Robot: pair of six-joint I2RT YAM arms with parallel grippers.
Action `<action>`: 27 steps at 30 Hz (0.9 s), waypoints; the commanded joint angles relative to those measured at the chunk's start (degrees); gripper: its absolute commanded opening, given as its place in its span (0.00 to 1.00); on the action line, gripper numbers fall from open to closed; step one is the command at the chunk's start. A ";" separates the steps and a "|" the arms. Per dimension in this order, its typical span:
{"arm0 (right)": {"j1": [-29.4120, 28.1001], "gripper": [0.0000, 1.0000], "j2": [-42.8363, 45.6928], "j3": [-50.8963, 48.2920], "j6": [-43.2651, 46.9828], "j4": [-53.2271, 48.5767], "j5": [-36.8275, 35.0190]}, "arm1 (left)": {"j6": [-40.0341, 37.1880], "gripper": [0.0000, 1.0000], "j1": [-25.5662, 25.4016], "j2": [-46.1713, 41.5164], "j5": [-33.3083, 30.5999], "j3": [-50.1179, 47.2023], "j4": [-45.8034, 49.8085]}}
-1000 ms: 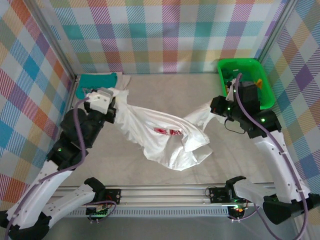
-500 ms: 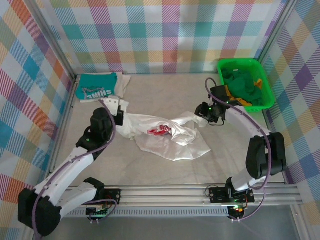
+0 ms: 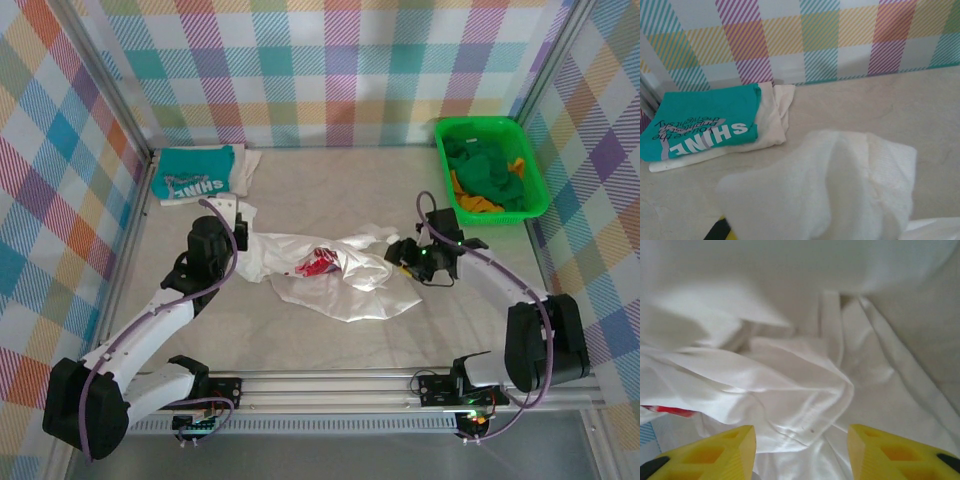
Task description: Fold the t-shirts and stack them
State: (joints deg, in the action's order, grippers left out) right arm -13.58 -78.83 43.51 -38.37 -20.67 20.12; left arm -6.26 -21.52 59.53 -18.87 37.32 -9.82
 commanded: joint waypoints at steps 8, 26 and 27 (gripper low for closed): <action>-1.58 0.47 -13.12 2.11 1.62 15.87 6.19 | 2.36 0.00 1.08 -2.62 0.90 -0.73 -2.56; -1.02 0.00 17.09 14.09 10.55 -13.43 -5.55 | 1.11 0.00 1.65 -24.52 5.07 4.59 7.30; -0.93 0.00 19.66 15.97 11.24 -16.34 -6.99 | 0.18 0.00 1.65 -25.91 5.74 6.11 8.34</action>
State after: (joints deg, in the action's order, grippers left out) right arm -14.96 -64.12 56.05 -31.14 -24.38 17.58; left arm -4.36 -20.58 37.06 -15.49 39.13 -2.85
